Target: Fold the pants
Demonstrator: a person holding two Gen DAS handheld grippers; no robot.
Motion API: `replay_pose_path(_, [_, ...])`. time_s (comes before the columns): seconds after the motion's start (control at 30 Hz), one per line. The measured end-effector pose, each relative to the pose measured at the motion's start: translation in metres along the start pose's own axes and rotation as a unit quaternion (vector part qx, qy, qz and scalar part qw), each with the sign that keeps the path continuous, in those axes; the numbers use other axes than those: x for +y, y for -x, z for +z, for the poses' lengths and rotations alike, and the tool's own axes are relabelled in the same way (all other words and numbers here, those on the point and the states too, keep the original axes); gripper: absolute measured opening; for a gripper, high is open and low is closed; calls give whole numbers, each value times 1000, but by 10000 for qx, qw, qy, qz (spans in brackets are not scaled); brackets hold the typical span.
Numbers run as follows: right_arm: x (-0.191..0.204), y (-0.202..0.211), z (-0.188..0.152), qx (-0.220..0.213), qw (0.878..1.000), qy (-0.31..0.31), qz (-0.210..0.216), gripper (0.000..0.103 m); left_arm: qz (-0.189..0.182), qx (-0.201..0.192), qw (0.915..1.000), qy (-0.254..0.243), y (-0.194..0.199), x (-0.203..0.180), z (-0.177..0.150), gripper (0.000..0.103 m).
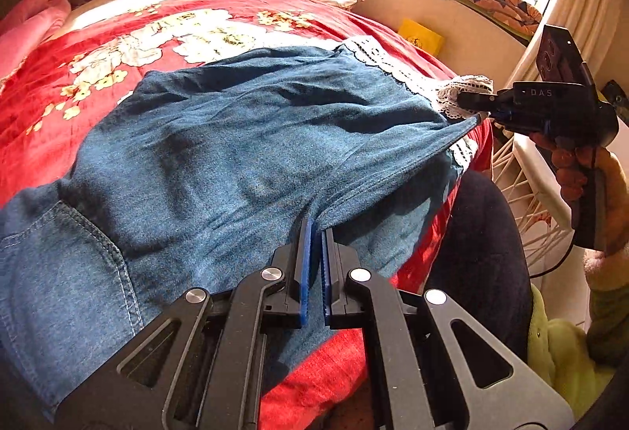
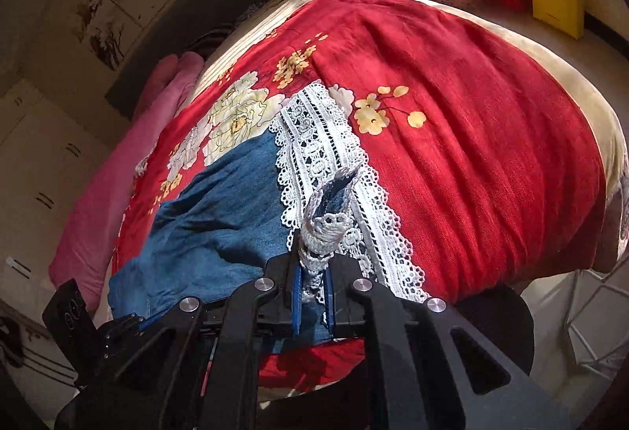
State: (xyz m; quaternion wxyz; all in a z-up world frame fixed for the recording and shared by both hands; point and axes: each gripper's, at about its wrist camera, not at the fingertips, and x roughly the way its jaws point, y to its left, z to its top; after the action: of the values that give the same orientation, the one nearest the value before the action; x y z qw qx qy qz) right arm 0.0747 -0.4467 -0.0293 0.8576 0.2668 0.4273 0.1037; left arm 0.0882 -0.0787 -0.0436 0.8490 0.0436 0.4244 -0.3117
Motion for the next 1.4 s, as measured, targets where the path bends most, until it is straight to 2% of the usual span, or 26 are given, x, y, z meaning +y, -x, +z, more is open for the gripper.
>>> replay_pose_path(0.2, [-12,-11,-17,217,9996,95,-121,8,152,144,9997,-109,3,0,-10,0])
replay_pose_path(0.27, [-18,-12,-19,267,9996,-44,-11,9,155,175,9997,-60,3,3,-13,0])
replay_pose_path(0.4, [-26,-2,-18,171,9997,-186,62,21,180,155,9995,-198,5,2,-18,0])
replay_pose_path(0.47, [-28,3,-18,118,9996,-224,130,22,231,129,9992,-285,6,0,-18,1])
replay_pose_path(0.77, [-36,-1,-19,106,9987,-435,263,24,576,51,9924,-1089,-13,-24,-11,3])
replay_pose_path(0.9, [-34,4,-17,85,9986,-388,348,18,471,136,9922,-1143,-12,-26,-9,0])
replay_pose_path(1.07, [-33,7,-16,133,9984,-296,471,17,227,84,9924,-1205,22,-29,-16,0])
replay_pose_path(1.2, [-38,-8,-20,307,9985,-345,278,17,256,95,9920,-1232,28,-31,-28,0])
replay_pose_path(1.3, [-39,-7,-21,240,9989,-351,188,16,285,207,9943,-1009,14,-26,-32,1])
replay_pose_path(1.4, [-38,-2,-20,162,9998,-151,-22,14,121,180,9953,-945,11,-27,-35,5])
